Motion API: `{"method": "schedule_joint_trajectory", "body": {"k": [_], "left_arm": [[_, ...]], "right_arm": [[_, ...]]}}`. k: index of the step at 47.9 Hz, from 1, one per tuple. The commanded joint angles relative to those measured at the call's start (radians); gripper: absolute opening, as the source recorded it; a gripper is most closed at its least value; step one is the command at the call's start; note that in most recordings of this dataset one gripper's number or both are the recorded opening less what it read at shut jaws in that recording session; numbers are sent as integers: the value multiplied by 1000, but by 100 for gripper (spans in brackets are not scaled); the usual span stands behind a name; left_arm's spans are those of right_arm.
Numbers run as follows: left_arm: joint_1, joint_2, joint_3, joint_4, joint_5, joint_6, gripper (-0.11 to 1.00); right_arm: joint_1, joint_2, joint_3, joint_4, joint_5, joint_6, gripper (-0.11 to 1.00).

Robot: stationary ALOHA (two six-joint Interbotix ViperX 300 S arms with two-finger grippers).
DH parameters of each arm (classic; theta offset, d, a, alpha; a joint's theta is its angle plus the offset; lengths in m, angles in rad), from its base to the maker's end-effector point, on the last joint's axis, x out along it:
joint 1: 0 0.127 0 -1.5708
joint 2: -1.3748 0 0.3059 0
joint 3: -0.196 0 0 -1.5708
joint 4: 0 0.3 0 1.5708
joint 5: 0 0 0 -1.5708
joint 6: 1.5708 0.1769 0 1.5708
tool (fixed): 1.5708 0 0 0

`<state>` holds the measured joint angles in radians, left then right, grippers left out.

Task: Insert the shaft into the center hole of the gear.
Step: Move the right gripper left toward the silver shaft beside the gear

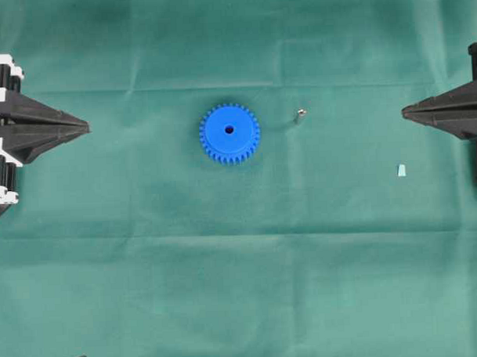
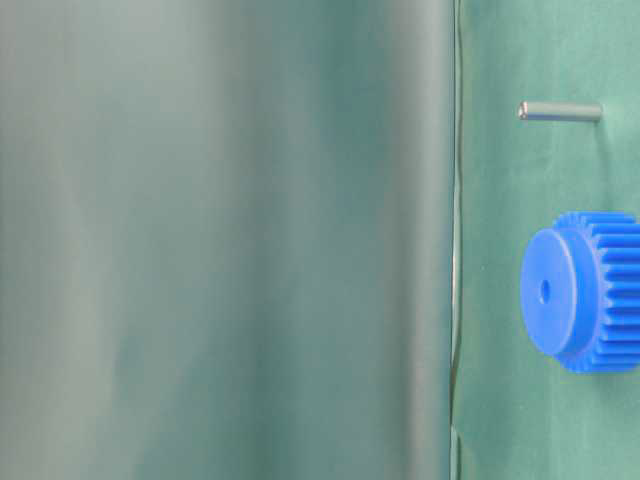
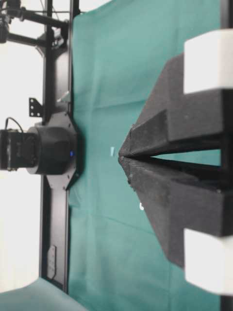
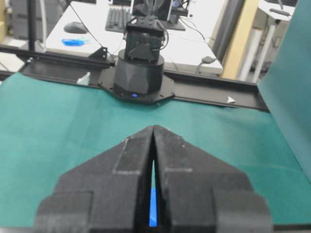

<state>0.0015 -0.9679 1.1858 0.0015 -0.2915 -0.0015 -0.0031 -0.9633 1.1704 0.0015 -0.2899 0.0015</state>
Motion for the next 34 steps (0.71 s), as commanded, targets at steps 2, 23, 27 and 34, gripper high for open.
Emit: {"method": "schedule_joint_trajectory", "body": {"k": [2,23,27,34], "left_arm": [[-8,8,-37,8,41,-31,0],[-8,-2,-40,12,67,-61,0],[-8,-2,-40,12,67,-61,0],[-8,-2,-40,12,67,-61,0]], "right_arm": [[0,5,-9,3,3,8,2],[-106,160,-71,77,107,11,2],[-129,229,-81,86,107,11,3],[-170,359,-103,112,97,11,6]]}}
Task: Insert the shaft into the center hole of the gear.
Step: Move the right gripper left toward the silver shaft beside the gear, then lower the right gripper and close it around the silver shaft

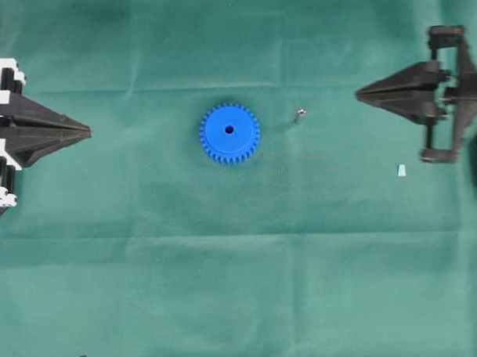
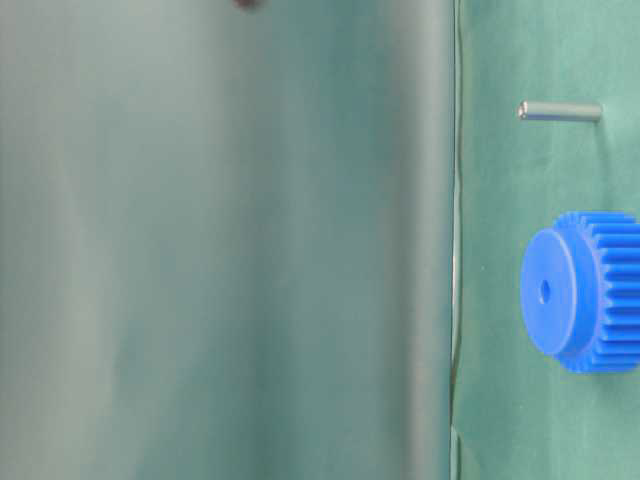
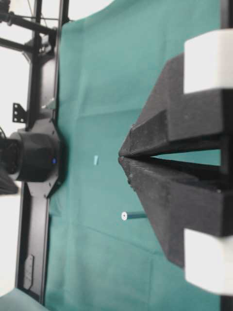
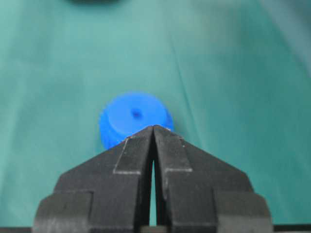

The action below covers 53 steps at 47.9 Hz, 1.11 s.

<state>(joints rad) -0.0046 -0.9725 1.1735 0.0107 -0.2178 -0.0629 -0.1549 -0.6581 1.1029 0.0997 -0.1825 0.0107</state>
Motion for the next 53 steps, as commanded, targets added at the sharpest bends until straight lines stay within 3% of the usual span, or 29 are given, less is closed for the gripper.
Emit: {"method": "schedule_joint_trajectory", "body": {"k": [1,4,15,23,31,53], "left_arm": [[-2,3,-28,3,-6,-2,0],[-2,3,-26,3,-6,-2,0],[-2,8,-26,3,3,-2,0],[-3,8,-26,3,3,-3,0],[-2,9,-26,3,5,-3,0],[-3,9,-26,3,11,-3,0]], "right_arm": [[-23,72,-40,15,-12,2,9],[-29,137,-58,18,-12,2,22],[-32,344,-114,25,-34,2,88],[-35,482,-126,52,-109,2,80],[-51,557,-129,78,-152,2,79],[-61,624,-144,84,-166,2,78]]}}
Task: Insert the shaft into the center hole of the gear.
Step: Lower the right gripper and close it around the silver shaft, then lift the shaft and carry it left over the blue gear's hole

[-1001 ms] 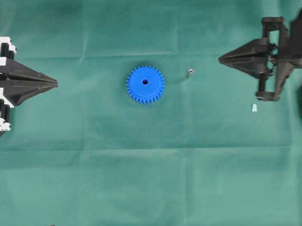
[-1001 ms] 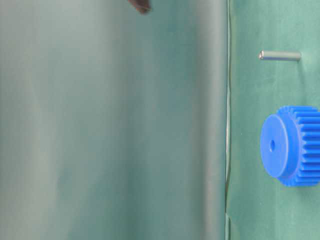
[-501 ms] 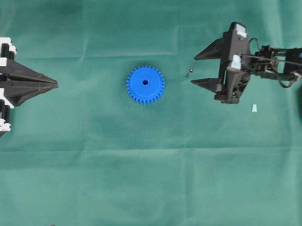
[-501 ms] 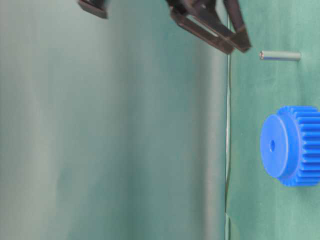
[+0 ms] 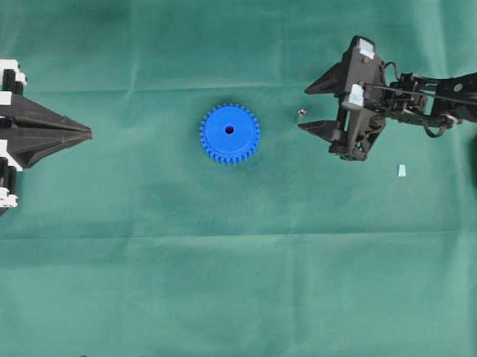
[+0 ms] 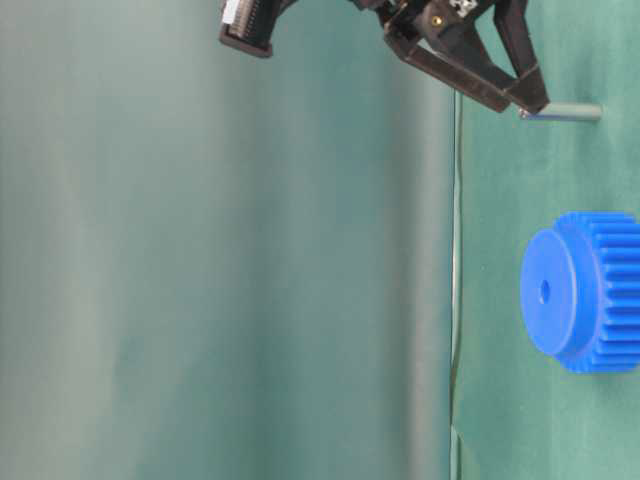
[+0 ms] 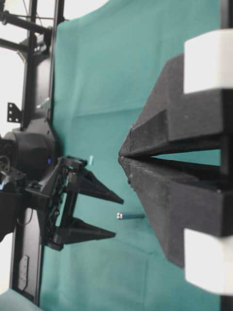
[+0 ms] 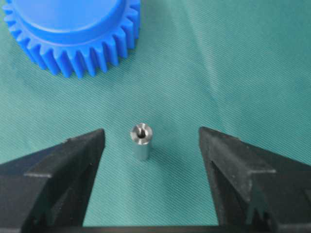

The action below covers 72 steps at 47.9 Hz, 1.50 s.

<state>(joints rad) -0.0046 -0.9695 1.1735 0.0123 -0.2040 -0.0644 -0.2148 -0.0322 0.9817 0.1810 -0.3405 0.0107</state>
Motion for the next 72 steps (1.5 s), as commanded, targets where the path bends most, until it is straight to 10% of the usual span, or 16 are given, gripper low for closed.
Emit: {"method": "schedule_joint_trajectory", "body": {"k": [1,10,23,72], "left_arm": [[-3,6,-26,2,-3,-2,0],[-2,6,-26,2,-2,-3,0],[-2,3,-26,2,2,-3,0],[-3,-2,-28,2,14,-5,0]], "right_arm": [[-2,0,-25,3,-8,2,78],[-2,14,-32,2,-3,2,72],[6,31,-37,3,11,0,17],[35,-199,-146,2,365,-2,17]]}}
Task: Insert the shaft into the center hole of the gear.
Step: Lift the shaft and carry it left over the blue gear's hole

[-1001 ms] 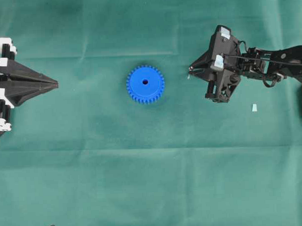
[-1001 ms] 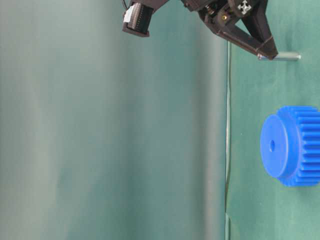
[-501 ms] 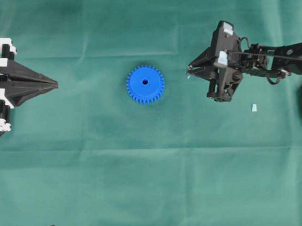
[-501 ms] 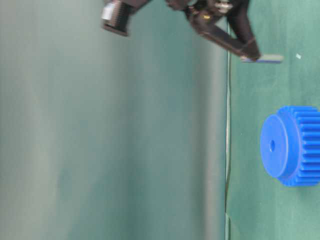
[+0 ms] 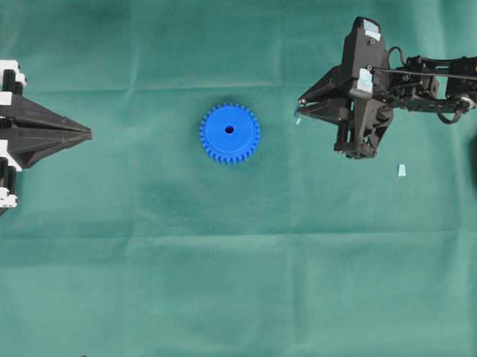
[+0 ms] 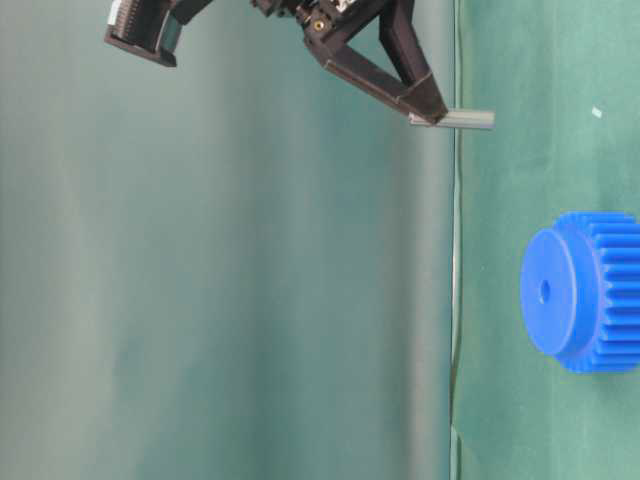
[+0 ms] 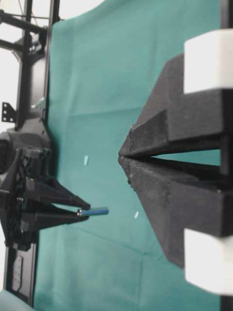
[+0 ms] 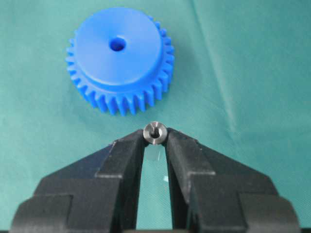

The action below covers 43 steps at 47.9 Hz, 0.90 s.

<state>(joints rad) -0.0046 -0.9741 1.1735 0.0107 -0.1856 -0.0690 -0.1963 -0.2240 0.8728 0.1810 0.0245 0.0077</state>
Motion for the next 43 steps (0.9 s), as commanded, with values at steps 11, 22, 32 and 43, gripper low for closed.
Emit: {"method": "schedule_joint_trajectory", "body": {"k": [11,22,32,43], "left_arm": [[-3,3,-28,3,-5,0,0],[-2,3,-28,3,-5,0,0],[-2,3,-28,3,-3,0,0],[-2,2,-28,3,-3,0,0]], "right_arm": [[60,61,-133,0,3,2,17],[61,170,-270,-2,14,0,17],[61,229,-350,-5,46,-2,17],[61,233,-351,-5,46,-2,17]]}}
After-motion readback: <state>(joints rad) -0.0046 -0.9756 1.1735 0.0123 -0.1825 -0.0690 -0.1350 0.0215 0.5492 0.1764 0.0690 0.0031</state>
